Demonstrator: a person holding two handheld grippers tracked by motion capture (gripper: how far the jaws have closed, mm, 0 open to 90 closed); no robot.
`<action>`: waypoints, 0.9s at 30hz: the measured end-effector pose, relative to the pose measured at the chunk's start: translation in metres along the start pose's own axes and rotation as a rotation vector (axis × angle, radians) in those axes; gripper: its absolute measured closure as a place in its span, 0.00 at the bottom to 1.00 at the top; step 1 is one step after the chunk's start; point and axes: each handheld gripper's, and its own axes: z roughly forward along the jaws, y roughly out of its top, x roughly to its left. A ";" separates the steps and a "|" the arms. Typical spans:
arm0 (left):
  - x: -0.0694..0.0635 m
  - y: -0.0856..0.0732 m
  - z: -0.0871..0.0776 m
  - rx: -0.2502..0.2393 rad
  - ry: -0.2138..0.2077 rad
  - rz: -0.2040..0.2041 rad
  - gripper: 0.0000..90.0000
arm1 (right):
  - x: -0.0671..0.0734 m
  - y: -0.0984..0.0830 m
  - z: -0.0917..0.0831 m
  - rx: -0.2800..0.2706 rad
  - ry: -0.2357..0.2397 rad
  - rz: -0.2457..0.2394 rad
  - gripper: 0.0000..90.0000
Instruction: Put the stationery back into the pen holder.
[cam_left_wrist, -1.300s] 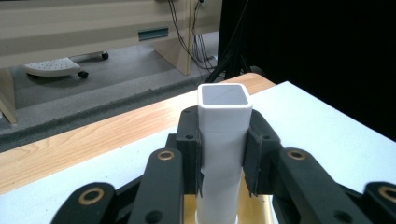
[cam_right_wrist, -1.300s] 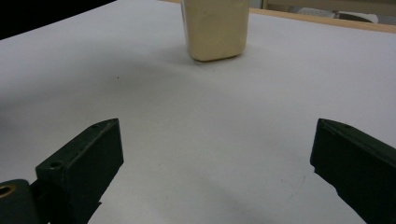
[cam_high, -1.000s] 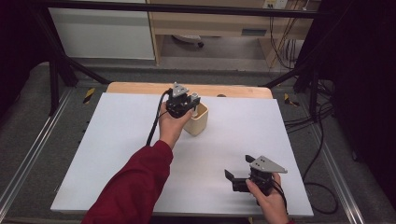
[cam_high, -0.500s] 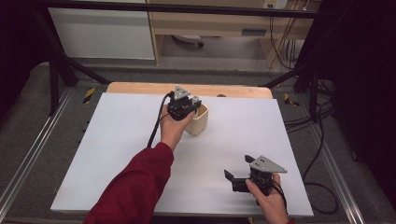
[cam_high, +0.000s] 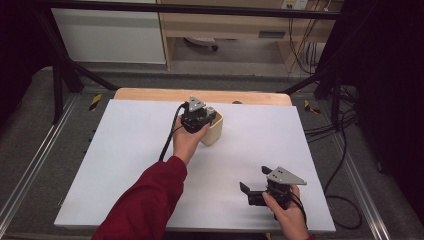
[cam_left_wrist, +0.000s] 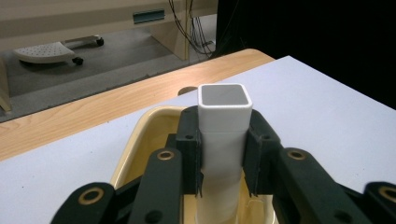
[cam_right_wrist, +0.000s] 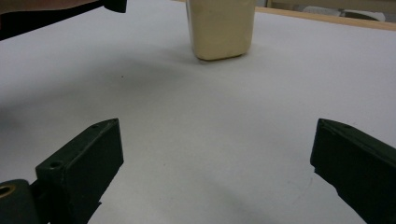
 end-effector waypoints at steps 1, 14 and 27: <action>0.000 0.000 0.000 0.000 0.002 0.001 0.79 | 0.000 0.000 0.000 0.000 0.000 0.000 0.03; 0.002 0.004 -0.010 -0.038 0.024 -0.007 0.41 | 0.001 0.000 0.001 0.001 0.001 0.000 0.03; 0.007 0.015 -0.053 -0.065 0.061 -0.038 0.07 | 0.006 0.003 0.003 0.007 -0.009 -0.011 0.03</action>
